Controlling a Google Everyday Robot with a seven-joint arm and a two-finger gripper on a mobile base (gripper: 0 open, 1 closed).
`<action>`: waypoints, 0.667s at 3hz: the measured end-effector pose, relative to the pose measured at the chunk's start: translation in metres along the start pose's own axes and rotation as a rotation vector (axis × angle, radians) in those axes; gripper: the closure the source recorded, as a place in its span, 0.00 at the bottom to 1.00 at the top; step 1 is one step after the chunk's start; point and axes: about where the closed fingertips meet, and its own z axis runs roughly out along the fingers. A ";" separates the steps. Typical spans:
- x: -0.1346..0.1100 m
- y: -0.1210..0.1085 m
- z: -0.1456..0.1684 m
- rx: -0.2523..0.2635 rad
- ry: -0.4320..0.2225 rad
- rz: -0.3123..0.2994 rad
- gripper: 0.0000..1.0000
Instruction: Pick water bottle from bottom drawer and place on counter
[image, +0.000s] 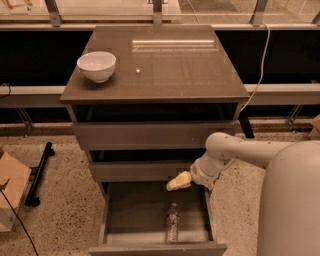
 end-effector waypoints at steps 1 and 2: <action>-0.001 -0.008 0.023 -0.030 0.017 0.044 0.00; 0.000 -0.010 0.028 -0.036 0.022 0.051 0.00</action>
Offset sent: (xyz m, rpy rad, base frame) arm 0.0019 0.0015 -0.0253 0.0268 0.0396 -0.0338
